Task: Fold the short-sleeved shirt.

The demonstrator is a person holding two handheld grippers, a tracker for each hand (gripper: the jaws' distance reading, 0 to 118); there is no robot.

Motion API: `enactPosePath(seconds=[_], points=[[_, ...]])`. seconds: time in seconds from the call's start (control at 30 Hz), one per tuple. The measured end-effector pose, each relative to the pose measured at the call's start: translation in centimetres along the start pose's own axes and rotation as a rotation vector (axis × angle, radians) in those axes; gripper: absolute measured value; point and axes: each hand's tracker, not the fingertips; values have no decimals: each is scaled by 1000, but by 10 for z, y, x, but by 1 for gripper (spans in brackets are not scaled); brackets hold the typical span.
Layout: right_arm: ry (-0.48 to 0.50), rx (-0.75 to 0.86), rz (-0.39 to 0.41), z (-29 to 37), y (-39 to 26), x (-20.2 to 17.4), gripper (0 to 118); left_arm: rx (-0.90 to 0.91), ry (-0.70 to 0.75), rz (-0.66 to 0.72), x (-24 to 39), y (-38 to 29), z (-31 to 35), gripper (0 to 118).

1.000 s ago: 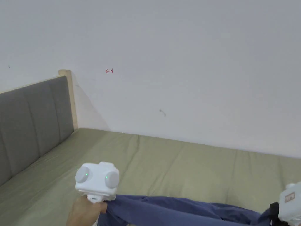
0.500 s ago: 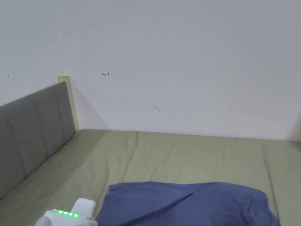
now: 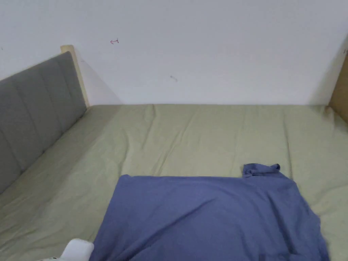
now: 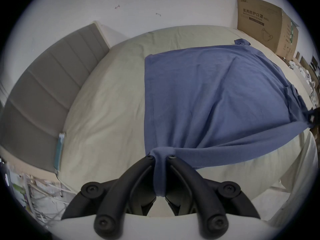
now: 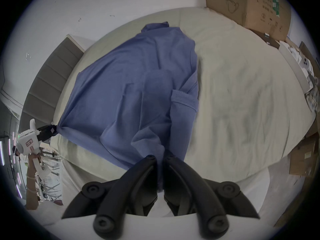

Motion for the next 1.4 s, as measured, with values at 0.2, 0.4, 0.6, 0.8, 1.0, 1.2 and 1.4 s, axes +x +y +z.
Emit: enactPosePath(seconds=[0.2,0.4,0.6,0.8,1.0,1.2,1.4], points=[[-70,40,71,0,-11,-3,20,-33,-42,128,-4,-35,11,71],[-128,128,177,24,15,-17,94,51,-189,341,-22,-19,45,98],[-94,237,215,29,51,-40,28,100,-139,289,-6,28,46,7],[-12,188,140,-9,65,-52,1,17,-208,334,13,44,8,0],[-16,188,173,-32,108,-60,1,57,-176,367,-12,118,-36,0],[9,175,134,-59,147,-57,1,-32,-150,397,-44,220,-128,90],[-16,102,148,-85,152,-42,1,-157,-76,343,-49,270,-219,99]])
